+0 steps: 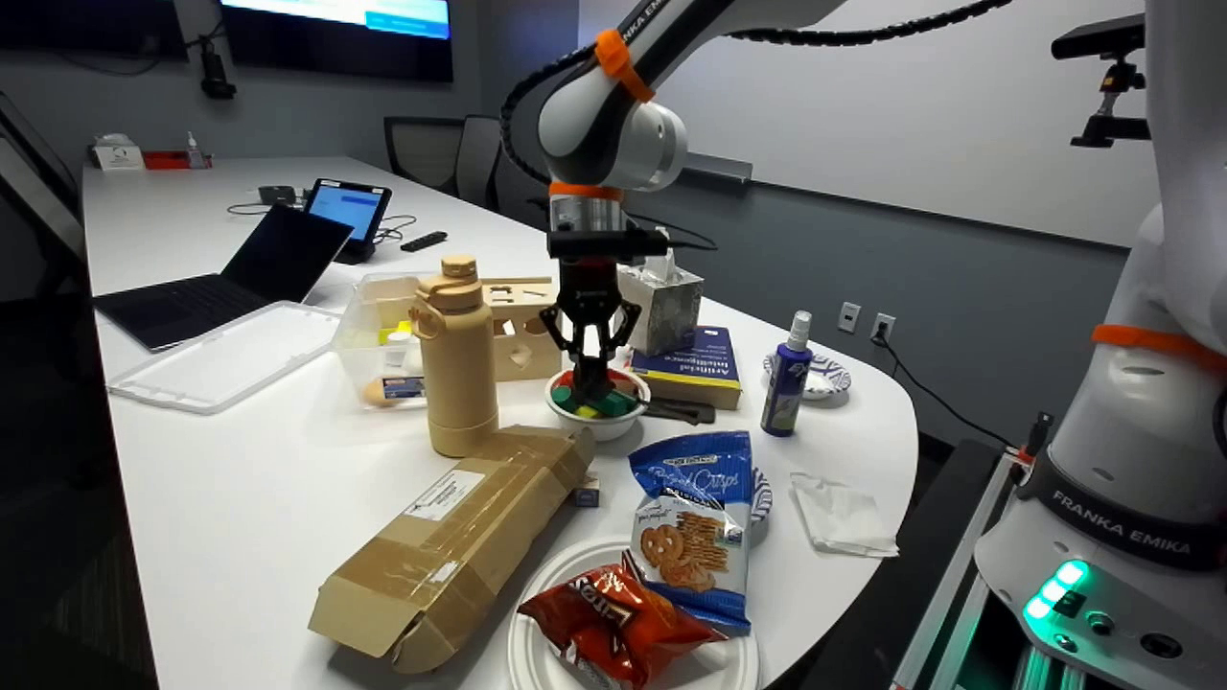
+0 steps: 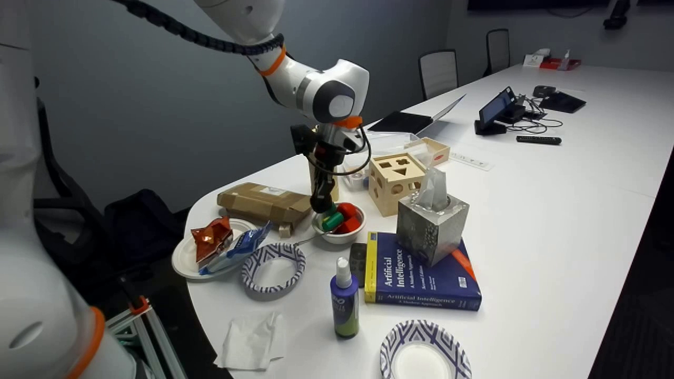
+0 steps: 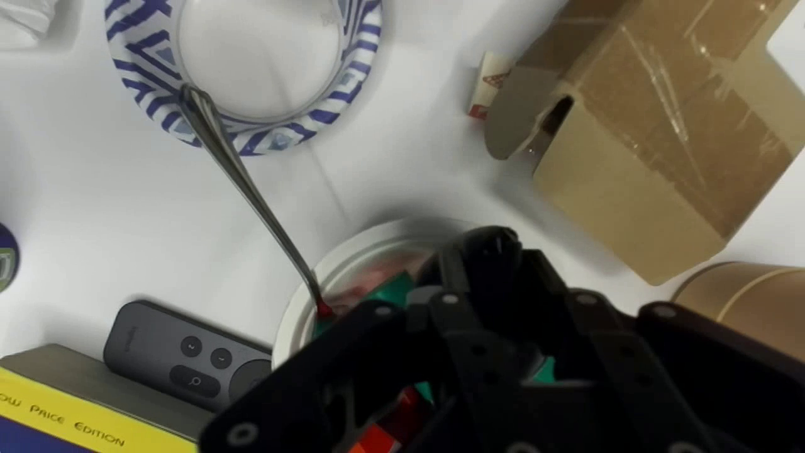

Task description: Remove the black object from the white bowl and place it on the paper plate

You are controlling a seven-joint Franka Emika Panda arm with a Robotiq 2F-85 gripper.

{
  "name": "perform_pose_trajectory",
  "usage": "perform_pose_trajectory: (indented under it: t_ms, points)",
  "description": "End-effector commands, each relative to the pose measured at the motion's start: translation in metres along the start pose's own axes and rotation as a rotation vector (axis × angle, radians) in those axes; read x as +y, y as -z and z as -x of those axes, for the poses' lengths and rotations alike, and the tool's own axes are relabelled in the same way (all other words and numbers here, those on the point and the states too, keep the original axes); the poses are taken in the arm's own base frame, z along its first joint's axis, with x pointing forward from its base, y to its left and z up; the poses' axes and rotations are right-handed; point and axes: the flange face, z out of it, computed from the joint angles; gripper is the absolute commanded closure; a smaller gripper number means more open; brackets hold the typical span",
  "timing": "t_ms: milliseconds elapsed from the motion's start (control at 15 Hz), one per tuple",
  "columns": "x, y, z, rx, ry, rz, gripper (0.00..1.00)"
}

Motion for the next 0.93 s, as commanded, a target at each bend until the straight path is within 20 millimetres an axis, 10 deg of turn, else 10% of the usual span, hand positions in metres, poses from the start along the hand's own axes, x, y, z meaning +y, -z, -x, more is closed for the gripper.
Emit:
perform_pose_trajectory:
  t_ms: [0, 467, 867]
  points:
    - [0.024, 0.043, 0.04, -0.014, 0.025, -0.01, 0.93]
    - [0.119, 0.108, 0.057, 0.019, -0.328, -0.048, 0.93]
    - [0.22, 0.144, 0.021, 0.051, -0.622, -0.123, 0.93]
